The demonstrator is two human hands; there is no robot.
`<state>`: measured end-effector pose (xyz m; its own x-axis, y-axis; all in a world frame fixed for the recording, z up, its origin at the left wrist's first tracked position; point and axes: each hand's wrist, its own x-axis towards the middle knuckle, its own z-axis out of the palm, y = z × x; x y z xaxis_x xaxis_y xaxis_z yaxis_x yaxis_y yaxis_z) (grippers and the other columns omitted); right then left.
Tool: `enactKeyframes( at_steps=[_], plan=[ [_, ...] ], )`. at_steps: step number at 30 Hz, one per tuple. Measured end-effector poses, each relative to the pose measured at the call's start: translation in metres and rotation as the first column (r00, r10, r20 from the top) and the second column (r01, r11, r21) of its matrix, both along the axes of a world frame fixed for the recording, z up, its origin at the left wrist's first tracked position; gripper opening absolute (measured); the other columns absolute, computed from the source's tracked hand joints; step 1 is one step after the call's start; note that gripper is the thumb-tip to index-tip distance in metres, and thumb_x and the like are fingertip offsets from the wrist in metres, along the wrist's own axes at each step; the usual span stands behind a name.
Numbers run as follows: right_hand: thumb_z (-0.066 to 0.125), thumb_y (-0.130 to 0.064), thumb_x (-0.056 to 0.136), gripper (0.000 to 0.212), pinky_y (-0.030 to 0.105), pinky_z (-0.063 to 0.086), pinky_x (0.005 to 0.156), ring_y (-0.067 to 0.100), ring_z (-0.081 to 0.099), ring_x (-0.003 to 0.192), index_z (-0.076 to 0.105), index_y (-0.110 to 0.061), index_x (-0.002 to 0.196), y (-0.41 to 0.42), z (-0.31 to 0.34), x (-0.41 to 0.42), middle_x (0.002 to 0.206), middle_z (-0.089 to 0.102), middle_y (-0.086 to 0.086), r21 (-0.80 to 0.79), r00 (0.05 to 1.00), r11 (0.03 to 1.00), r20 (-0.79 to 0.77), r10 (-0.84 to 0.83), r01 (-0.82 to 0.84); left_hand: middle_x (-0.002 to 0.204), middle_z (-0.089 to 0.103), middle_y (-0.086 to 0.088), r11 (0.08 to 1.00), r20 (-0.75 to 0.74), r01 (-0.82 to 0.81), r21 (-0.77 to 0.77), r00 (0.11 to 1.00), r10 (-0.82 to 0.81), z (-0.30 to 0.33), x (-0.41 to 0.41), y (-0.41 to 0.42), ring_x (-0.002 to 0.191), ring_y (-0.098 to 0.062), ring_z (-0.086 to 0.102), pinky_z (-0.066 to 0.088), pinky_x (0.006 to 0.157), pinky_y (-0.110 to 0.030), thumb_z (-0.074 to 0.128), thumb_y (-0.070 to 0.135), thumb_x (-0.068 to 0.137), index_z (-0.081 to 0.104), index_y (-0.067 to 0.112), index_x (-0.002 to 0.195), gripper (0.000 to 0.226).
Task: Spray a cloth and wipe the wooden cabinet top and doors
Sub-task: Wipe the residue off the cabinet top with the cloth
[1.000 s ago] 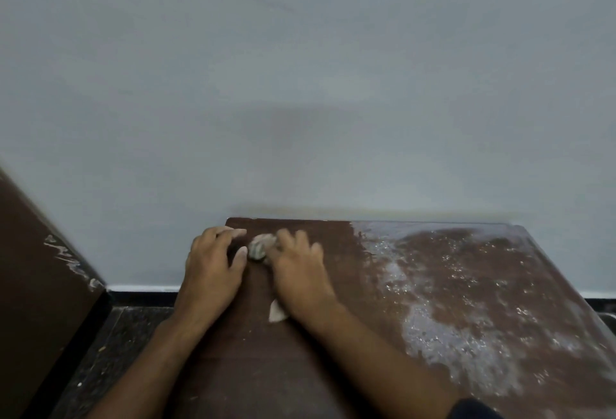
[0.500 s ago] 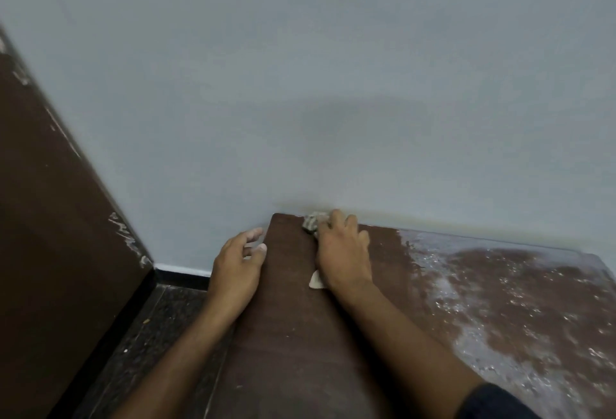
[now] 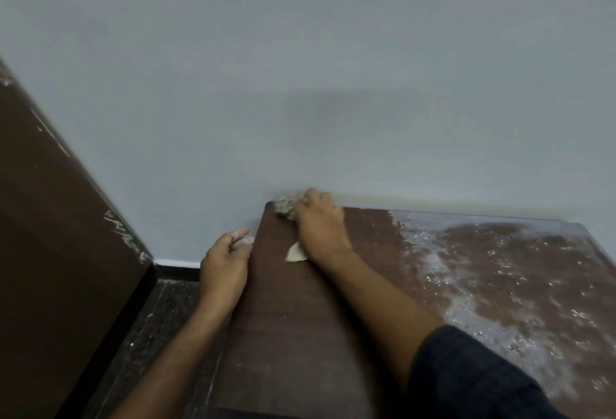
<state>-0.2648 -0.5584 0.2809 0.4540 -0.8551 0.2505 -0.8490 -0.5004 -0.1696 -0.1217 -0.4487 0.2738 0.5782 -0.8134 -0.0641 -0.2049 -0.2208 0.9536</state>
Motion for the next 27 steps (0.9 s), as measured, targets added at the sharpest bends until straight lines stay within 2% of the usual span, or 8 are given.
enactKeyframes(
  at_steps=[3,7,13,16,19,22,24,27],
  plan=[
    [0.045,-0.016,0.099,0.040,0.047,0.043,0.088,0.033,0.043,0.115,0.051,-0.018,0.138,-0.008,0.001,-0.053,0.130,0.044,0.010,-0.003,0.986,0.987,-0.054,-0.160,0.160,0.113,0.070,0.009,1.000,0.019,-0.005,-0.010,1.000,0.005,0.001,-0.004,0.007,0.103,-0.007,0.065,0.051,0.098,-0.036,0.058,0.028,0.092,0.066,0.021,0.121,0.031],
    [0.052,-0.017,0.098,0.043,0.049,0.044,0.086,0.033,0.043,0.113,0.045,-0.011,0.140,0.019,0.004,-0.052,0.130,0.042,0.013,-0.016,0.979,0.989,-0.141,-0.149,0.148,0.119,0.068,0.007,0.999,0.017,0.004,-0.048,1.000,-0.003,0.002,-0.010,0.015,0.106,-0.003,0.061,0.048,0.100,-0.030,0.056,0.025,0.096,0.064,0.019,0.127,0.032],
    [0.026,-0.024,0.098,0.045,0.044,0.045,0.071,0.028,0.048,0.093,0.053,-0.011,0.132,0.134,-0.001,-0.008,0.113,0.050,0.010,-0.052,0.964,0.964,-0.067,0.258,-0.262,0.116,0.069,0.004,0.995,-0.061,-0.065,-0.074,0.996,0.061,0.001,-0.010,0.035,0.105,-0.014,0.065,0.051,0.098,-0.041,0.057,0.024,0.094,0.066,0.018,0.121,0.029],
    [0.036,-0.020,0.097,0.038,0.043,0.047,0.072,0.027,0.049,0.094,0.059,-0.013,0.126,0.155,-0.001,-0.016,0.113,0.051,0.008,-0.059,0.907,0.907,-0.096,0.411,-0.417,0.111,0.070,0.003,0.995,-0.056,-0.068,-0.070,0.996,0.064,0.002,-0.008,0.047,0.101,-0.016,0.066,0.054,0.092,-0.041,0.054,0.024,0.094,0.068,0.020,0.116,0.026],
    [0.041,-0.019,0.102,0.041,0.045,0.044,0.087,0.030,0.044,0.110,0.045,-0.014,0.142,0.113,0.003,-0.036,0.129,0.043,0.011,-0.022,0.970,0.973,-0.087,0.225,-0.228,0.110,0.070,0.005,0.999,0.025,-0.001,-0.045,1.000,0.003,0.004,-0.009,0.063,0.102,-0.011,0.064,0.051,0.085,-0.028,0.054,0.021,0.096,0.069,0.018,0.115,0.024],
    [0.042,-0.014,0.101,0.050,0.046,0.043,0.088,0.032,0.042,0.114,0.035,-0.011,0.150,0.088,0.012,-0.042,0.133,0.040,0.012,-0.025,0.991,0.999,-0.130,-0.040,0.037,0.116,0.066,0.005,0.999,0.107,0.016,-0.044,0.994,-0.011,0.000,-0.006,0.075,0.103,-0.008,0.061,0.049,0.084,-0.024,0.052,0.021,0.098,0.067,0.017,0.118,0.026],
    [0.042,-0.014,0.100,0.042,0.046,0.042,0.086,0.032,0.043,0.112,0.042,-0.010,0.142,0.104,0.013,-0.032,0.130,0.042,0.013,-0.023,0.994,1.000,-0.106,-0.016,0.014,0.118,0.064,0.003,0.999,0.138,0.005,-0.037,0.990,0.000,-0.003,-0.005,0.082,0.104,-0.011,0.061,0.050,0.087,-0.028,0.051,0.024,0.097,0.067,0.020,0.117,0.026],
    [0.035,-0.022,0.100,0.038,0.044,0.041,0.080,0.030,0.045,0.105,0.050,-0.014,0.134,0.154,0.007,-0.011,0.125,0.045,0.011,-0.020,0.974,0.974,-0.045,0.223,-0.224,0.112,0.067,-0.002,0.994,0.028,-0.082,-0.066,0.996,0.084,-0.006,-0.005,0.089,0.100,-0.020,0.063,0.052,0.090,-0.039,0.048,0.026,0.095,0.069,0.020,0.112,0.027]
  ],
)
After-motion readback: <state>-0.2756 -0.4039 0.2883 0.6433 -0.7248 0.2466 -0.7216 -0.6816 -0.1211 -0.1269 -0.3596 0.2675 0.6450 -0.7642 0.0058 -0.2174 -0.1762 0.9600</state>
